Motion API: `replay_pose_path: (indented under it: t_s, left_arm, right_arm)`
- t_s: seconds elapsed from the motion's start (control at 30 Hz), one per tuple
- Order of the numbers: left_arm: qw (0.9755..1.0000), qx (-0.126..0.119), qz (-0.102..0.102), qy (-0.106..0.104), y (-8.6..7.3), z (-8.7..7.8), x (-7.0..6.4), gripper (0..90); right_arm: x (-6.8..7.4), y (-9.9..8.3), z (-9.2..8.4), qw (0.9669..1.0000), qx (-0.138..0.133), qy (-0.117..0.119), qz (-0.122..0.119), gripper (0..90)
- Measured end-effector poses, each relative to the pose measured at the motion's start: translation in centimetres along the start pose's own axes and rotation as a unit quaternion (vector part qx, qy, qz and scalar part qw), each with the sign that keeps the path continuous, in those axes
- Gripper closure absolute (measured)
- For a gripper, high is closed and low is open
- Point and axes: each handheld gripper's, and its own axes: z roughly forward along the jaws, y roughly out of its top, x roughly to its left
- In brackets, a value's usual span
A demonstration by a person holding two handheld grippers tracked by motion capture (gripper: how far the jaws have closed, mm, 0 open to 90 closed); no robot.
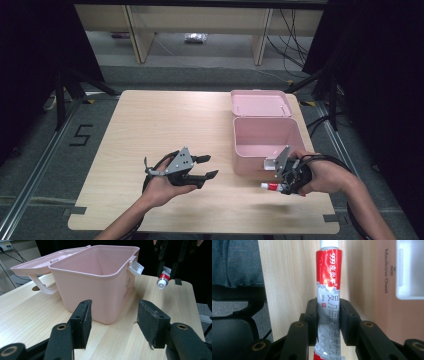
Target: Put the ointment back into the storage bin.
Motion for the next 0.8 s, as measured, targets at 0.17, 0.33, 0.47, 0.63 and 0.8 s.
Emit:
replay_pose_path:
  t_s: [0.17,0.33,0.47,0.63,0.8]
  left_arm:
    - [1.0000,0.001,0.000,0.001,0.0,-0.1,0.0,44.8]
    - [1.0000,0.000,0.000,0.000,0.1,-0.1,0.0,44.8]
    - [1.0000,-0.005,0.002,-0.004,0.1,-0.1,-0.1,44.8]
    - [1.0000,-0.005,0.001,-0.005,0.0,-0.1,0.0,44.8]
    - [1.0000,0.001,0.002,-0.001,0.1,-0.2,-0.1,44.9]
  right_arm:
    - [-0.2,0.1,-0.2,0.9999,0.001,0.001,-0.014,72.0]
    - [-0.4,0.1,-0.7,0.9997,0.003,-0.006,-0.023,72.0]
    - [-0.3,0.1,-0.9,0.9999,0.009,-0.006,0.001,72.0]
    - [-0.3,0.4,-1.1,0.9999,0.005,-0.007,-0.005,72.0]
    - [-0.5,0.6,-1.3,0.9999,0.007,-0.010,-0.009,72.0]
